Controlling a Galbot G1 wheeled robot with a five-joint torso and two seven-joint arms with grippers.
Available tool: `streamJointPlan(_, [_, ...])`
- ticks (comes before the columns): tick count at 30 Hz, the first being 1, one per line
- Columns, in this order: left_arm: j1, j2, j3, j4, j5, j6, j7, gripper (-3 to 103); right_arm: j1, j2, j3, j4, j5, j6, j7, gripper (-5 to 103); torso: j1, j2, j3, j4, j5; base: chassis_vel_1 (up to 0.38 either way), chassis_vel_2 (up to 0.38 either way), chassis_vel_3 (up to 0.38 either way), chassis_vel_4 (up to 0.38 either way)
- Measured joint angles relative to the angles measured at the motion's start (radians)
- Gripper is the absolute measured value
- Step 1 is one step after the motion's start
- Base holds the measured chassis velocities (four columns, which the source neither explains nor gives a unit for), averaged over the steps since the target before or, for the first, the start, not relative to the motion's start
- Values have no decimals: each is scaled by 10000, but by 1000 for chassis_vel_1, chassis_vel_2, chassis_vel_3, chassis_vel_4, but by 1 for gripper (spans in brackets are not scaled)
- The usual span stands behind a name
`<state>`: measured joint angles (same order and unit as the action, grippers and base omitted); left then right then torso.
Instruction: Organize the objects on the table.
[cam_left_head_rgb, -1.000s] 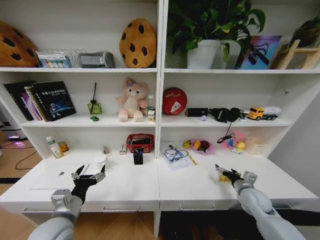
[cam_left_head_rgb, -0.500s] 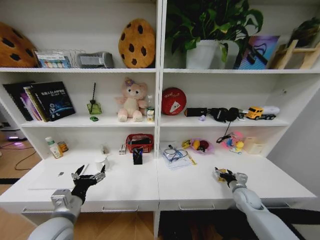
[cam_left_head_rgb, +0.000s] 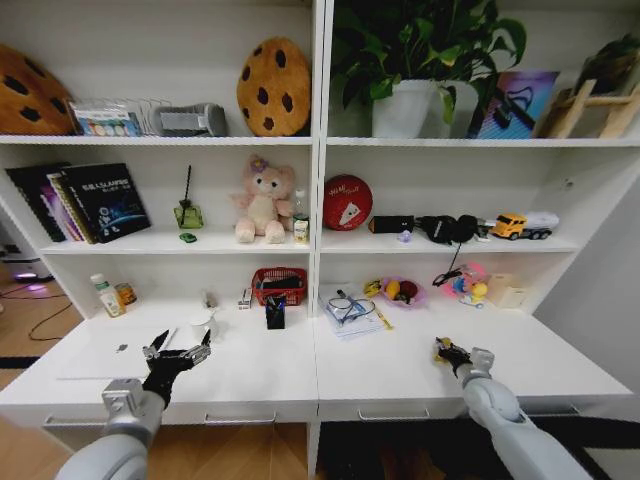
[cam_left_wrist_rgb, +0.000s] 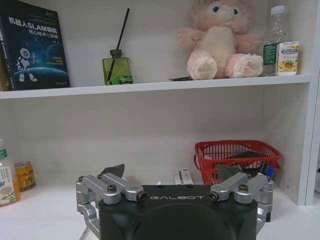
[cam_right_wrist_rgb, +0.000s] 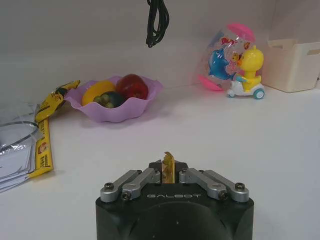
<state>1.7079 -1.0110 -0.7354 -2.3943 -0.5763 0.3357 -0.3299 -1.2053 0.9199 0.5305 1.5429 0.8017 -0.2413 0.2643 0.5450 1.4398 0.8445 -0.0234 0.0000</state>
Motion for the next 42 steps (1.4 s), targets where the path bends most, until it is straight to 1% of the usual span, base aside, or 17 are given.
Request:
streamJointPlan(5, [0,0,0,0,0,0,0,100,-8,-61,135,202,143,2,21,1,0,0,0,-1,0,0,0,0,0])
streamJointPlan(11, [-1,0,0,0,0,0,1,100,360,-228,202,647,588,-123,81,0,-1,1,0,-1,-1,0,0,0,0])
streamJointPlan(14, [0,0,0,0,0,0,0,100,1737,-459,-357,-46,672,-105,-77,0,0,0,0,2,0,0,0,0,0])
streamJointPlan(15, [0,0,0,0,0,0,0,100,1737,-459,-357,-46,672,-105,-77,0,0,0,0,2,0,0,0,0,0])
streamJointPlan(19, [0,0,0,0,0,0,1,100,3045,-489,-1044,-1134,734,-53,-254,0,0,0,2,2,3,0,0,0,0])
streamJointPlan(20, [-1,0,0,0,0,0,1,100,3749,-425,-1413,-1687,703,7,-321,0,0,0,1,-7,4,0,0,0,0])
streamJointPlan(21, [-1,0,0,0,0,0,1,100,3749,-425,-1413,-1687,703,7,-321,0,0,0,1,-7,4,0,0,0,0])
streamJointPlan(23, [0,0,0,0,-1,0,3,100,5248,-189,-2144,-2827,701,97,-492,0,0,0,1,4,-5,0,0,0,0])
streamJointPlan(24, [0,0,0,0,-1,0,3,100,5248,-189,-2144,-2827,701,97,-492,0,0,0,1,4,-5,0,0,0,0])
streamJointPlan(26, [0,0,0,0,-1,0,1,100,6308,121,-2615,-4042,354,291,-755,0,1,0,2,7,0,0,0,0,0])
streamJointPlan(31, [0,-1,0,0,-1,0,2,100,7423,465,-3078,-5474,-188,550,-1173,0,2,0,1,-1,-4,0,0,0,0])
streamJointPlan(34, [-1,0,0,0,-1,0,1,100,8438,908,-3498,-7312,-906,1433,-1644,0,1,-1,1,-1,3,0,0,0,0])
streamJointPlan(36, [0,0,0,0,-1,0,2,100,8654,1058,-3544,-7717,-1013,1585,-1836,-1,1,-1,1,0,-2,0,0,0,0])
streamJointPlan(37, [0,0,0,0,-1,0,1,100,8688,1144,-3540,-7828,-1000,1611,-1967,4,2,0,1,3,-3,0,0,0,0])
streamJointPlan(38, [0,0,0,0,-1,0,1,100,8688,1144,-3540,-7828,-1000,1611,-1967,4,2,0,1,3,-3,0,0,0,0])
streamJointPlan(41, [0,0,0,0,0,0,1,100,8062,1155,-3370,-7339,-783,1520,-2056,20,1,-1,1,1,1,0,0,0,0])
streamJointPlan(42, [0,0,0,0,0,0,1,100,8062,1155,-3370,-7339,-783,1520,-2056,20,1,-1,1,1,1,0,0,0,0])
